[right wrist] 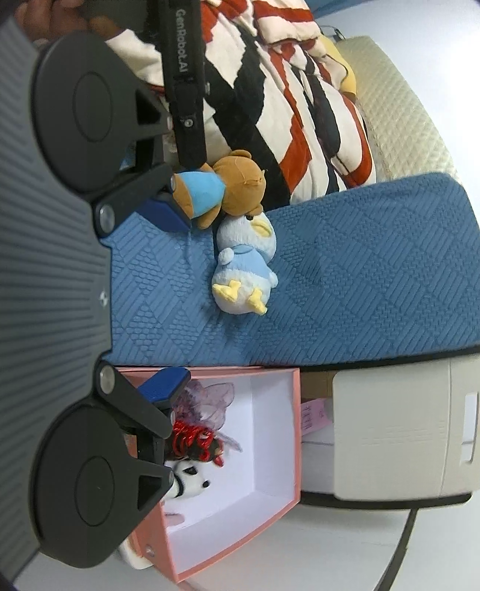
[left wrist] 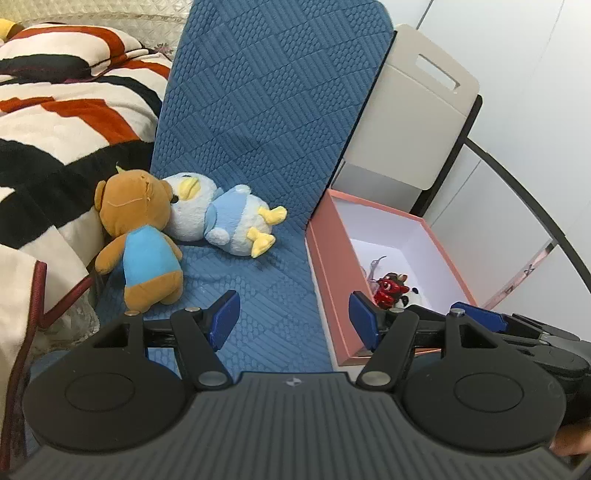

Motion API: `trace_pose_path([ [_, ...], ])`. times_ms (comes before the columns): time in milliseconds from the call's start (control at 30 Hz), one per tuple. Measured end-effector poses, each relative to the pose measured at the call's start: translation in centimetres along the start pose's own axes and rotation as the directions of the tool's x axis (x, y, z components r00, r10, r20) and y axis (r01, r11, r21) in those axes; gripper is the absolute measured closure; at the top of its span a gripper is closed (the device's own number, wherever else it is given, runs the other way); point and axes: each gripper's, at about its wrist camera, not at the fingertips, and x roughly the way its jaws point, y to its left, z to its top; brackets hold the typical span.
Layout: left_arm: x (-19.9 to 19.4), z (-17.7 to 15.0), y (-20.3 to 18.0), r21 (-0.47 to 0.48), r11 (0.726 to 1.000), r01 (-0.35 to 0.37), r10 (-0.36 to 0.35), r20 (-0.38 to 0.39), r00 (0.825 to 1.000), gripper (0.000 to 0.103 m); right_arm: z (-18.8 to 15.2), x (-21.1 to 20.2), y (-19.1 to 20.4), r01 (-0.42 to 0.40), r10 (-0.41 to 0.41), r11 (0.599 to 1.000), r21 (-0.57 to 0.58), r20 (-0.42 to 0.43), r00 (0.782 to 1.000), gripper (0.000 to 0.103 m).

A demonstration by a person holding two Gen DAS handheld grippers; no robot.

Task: Organize objects
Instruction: 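Move both tools back toward the bear and duck on the seat, then grasp the brown bear with the left tool while the right tool grasps the white duck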

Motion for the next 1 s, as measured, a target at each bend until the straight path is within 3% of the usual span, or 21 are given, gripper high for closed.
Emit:
trace_pose_path([
  [67,0.8,-0.2,0.4,-0.002,1.000,-0.001,0.001,0.001,1.000,0.031,-0.5,0.7,0.4,0.009,-0.009,0.999,-0.033,0.007,1.000,0.021],
  [133,1.5,-0.4,0.9,-0.009,1.000,-0.003,0.003,0.002,1.000,0.023,-0.8,1.7,0.4,-0.009,0.009,0.999,-0.038,-0.014,1.000,0.018],
  [167,1.8,-0.5,1.2,-0.014,1.000,-0.007,0.007,0.006,1.000,0.018,-0.9,2.2,0.3,-0.020,0.019,0.999,-0.031,-0.023,1.000,0.008],
  [233,2.7,-0.7,1.9,-0.021,1.000,-0.014,0.014,0.013,1.000,0.014,-1.2,3.2,0.0,-0.027,0.027,1.000,-0.013,-0.031,0.999,0.000],
  [367,5.3,-1.0,3.4,-0.036,0.998,-0.045,0.044,-0.012,0.999,0.009,-1.6,5.9,-0.9,-0.020,0.020,1.000,0.013,-0.048,0.999,0.000],
  [500,8.3,-1.1,5.3,-0.048,0.994,-0.102,0.101,-0.024,0.995,0.009,-2.1,8.8,-0.8,0.010,-0.014,0.998,-0.057,-0.067,0.998,0.000],
  [633,11.5,-0.7,7.5,-0.063,0.984,-0.165,0.163,-0.036,0.986,0.009,-1.5,11.1,-0.3,-0.026,0.023,0.996,-0.080,-0.041,0.999,0.000],
  [900,16.4,0.4,10.7,-0.073,0.965,-0.250,0.249,-0.026,0.968,0.009,0.1,17.6,1.7,-0.006,0.010,0.968,-0.251,0.016,1.000,0.000],
  [1000,18.3,0.8,11.9,-0.089,0.956,-0.281,0.276,-0.064,0.959,0.009,0.8,19.3,2.3,-0.014,0.025,0.946,-0.322,0.030,0.999,0.000],
])
